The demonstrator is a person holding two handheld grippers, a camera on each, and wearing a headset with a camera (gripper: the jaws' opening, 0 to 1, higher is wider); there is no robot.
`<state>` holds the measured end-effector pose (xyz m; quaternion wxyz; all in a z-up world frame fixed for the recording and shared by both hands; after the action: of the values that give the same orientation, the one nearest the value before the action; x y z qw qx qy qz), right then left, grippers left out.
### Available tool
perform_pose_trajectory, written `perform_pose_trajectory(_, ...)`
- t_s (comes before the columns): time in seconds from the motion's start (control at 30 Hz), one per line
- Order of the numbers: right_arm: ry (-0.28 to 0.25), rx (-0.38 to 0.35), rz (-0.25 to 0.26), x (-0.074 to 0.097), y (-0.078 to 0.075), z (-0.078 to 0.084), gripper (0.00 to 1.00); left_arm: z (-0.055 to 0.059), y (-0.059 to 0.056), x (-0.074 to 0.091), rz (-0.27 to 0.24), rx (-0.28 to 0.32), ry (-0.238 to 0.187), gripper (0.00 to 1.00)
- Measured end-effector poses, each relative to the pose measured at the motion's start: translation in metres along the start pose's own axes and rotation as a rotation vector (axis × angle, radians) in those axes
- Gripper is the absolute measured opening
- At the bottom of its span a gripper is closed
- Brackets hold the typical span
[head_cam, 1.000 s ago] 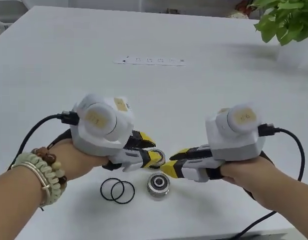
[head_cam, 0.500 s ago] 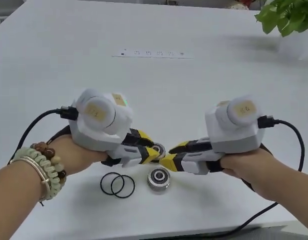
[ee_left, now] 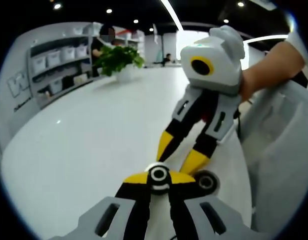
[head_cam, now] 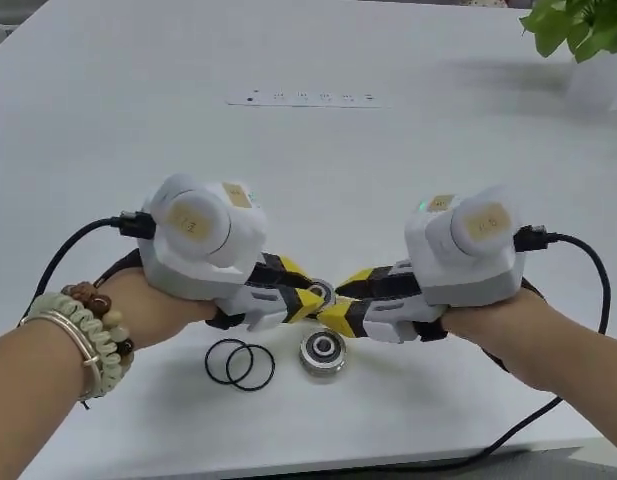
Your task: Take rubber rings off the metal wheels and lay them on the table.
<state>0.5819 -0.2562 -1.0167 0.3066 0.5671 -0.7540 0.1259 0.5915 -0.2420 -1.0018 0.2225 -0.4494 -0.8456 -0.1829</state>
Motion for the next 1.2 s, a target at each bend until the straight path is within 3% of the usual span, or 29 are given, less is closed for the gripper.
perform_pose_trajectory(0.4,0.011,0.023,-0.007,0.0029,-0.0001,0.0025,0.15,-0.0005,-0.0018,0.0014,-0.016,0.001,-0.004,0.14)
perform_pose_trajectory(0.5,0.034,0.037,0.021,0.0057,-0.0052,0.0069,0.03,-0.0003,-0.0016,0.0021,-0.019,0.004,-0.005,0.14)
perform_pose_trajectory(0.53,0.022,0.002,0.008,0.0059,-0.003,0.0075,0.0,-0.0003,-0.0016,0.0021,-0.018,0.005,-0.006,0.14)
perform_pose_trajectory(0.8,0.028,-0.017,0.011,0.0053,-0.0039,0.0062,0.0,-0.0006,-0.003,0.0021,-0.019,-0.006,-0.008,0.14)
perform_pose_trajectory(0.93,0.017,-0.033,-0.003,0.0056,-0.0031,0.005,0.13,-0.0006,-0.0029,0.002,-0.017,-0.012,-0.01,0.14)
perform_pose_trajectory(1.2,-0.008,-0.027,-0.006,-0.0005,-0.0024,0.0012,0.21,-0.0004,-0.0019,0.0013,-0.019,-0.008,-0.012,0.14)
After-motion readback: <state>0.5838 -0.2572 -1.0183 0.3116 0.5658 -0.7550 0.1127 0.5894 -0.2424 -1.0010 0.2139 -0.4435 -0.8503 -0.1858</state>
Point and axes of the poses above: the centre of the closed fingertips' face, and the gripper's own axes: x roughly backward along the fingers, y roughly to its left, z roughly out of its underside, the point moved 1 cm from there along x, roughly backward along the fingers, and after that the axes turned 10 degrees about -z, right-handed, at the moved point
